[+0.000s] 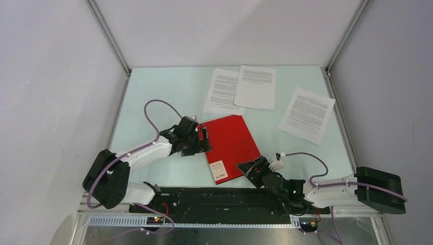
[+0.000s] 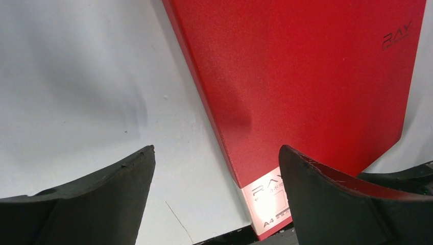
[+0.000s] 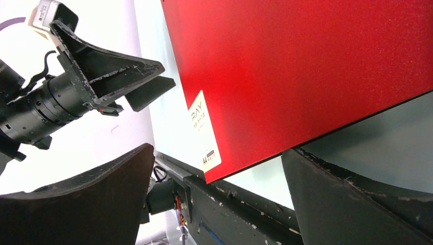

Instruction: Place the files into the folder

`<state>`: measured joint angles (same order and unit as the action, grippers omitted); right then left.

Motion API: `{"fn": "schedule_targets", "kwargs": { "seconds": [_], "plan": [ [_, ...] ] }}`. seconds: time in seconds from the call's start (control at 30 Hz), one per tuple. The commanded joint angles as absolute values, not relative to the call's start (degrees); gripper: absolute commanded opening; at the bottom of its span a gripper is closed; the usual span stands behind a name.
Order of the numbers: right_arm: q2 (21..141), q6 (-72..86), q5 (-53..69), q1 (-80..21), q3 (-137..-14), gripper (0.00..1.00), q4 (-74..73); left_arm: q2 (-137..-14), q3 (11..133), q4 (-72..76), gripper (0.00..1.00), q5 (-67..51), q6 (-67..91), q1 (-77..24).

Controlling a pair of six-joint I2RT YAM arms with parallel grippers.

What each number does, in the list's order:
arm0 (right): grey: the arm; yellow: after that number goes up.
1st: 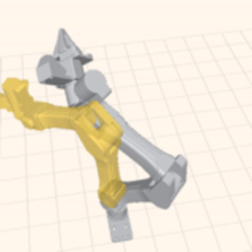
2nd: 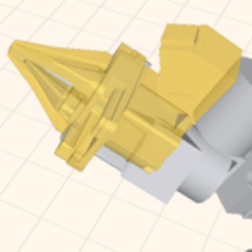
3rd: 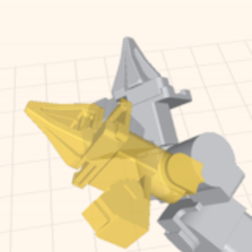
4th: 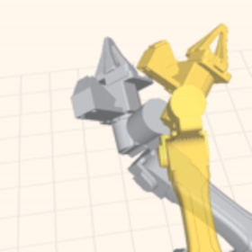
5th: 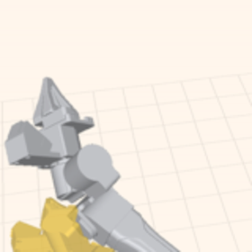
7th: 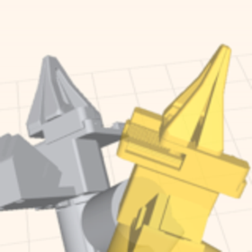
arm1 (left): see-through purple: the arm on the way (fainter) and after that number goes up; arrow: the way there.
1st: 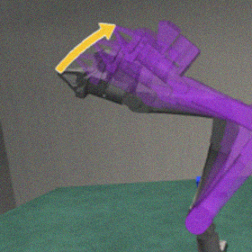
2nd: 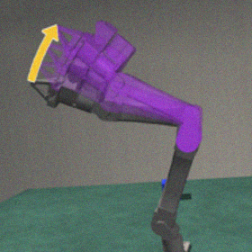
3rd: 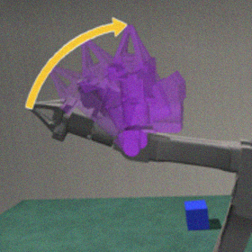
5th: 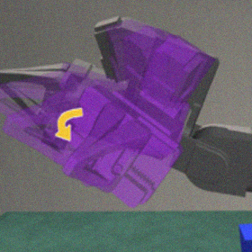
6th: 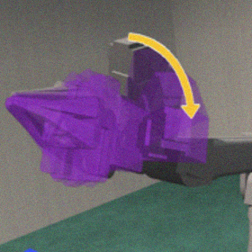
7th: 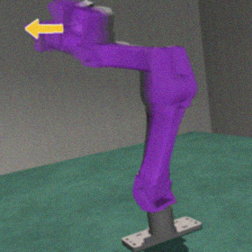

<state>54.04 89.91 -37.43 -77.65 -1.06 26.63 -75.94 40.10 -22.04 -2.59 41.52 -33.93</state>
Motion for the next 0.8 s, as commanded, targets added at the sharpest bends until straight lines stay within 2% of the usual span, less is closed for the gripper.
{"fn": "schedule_targets", "kwargs": {
  "seconds": [0.0,0.23,0.3,0.37,0.57,0.67,0.77],
  "plan": [
    [58.21,89.77,-36.22,-75.7,0.93,1.0,37.84,-78.23,40.78,-17.92,0.92,-4.63,43.15,-33.94],
    [69.34,91.98,-33.32,-73.62,0.68,0.97,47.74,-81.34,39.63,-13.37,0.76,-7.02,44.48,-34.86],
    [73.67,92.73,-32.43,-73.15,1.1,0.96,52.97,-81.97,39.29,-12.66,0.67,-7.79,44.74,-34.95],
    [78.82,92.97,-31.41,-72.79,1.22,0.94,59.48,-82.62,38.94,-11.89,0.63,-8.74,44.98,-35.1],
    [98.0,93.83,-28.5,-72.07,0.55,0.85,84.61,-83.18,37.66,-10.07,0.56,-11.32,46.15,-36.03],
    [103.55,95.78,-27.57,-71.72,0.23,0.85,86.43,-82.78,37.16,-9.47,0.54,-12.75,46.71,-37.13],
    [103.05,93.37,-27.87,-71.59,-0.97,0.82,86.36,-82.27,37.13,-9.33,0.53,-13.74,46.92,-38.2]
  ]
}}
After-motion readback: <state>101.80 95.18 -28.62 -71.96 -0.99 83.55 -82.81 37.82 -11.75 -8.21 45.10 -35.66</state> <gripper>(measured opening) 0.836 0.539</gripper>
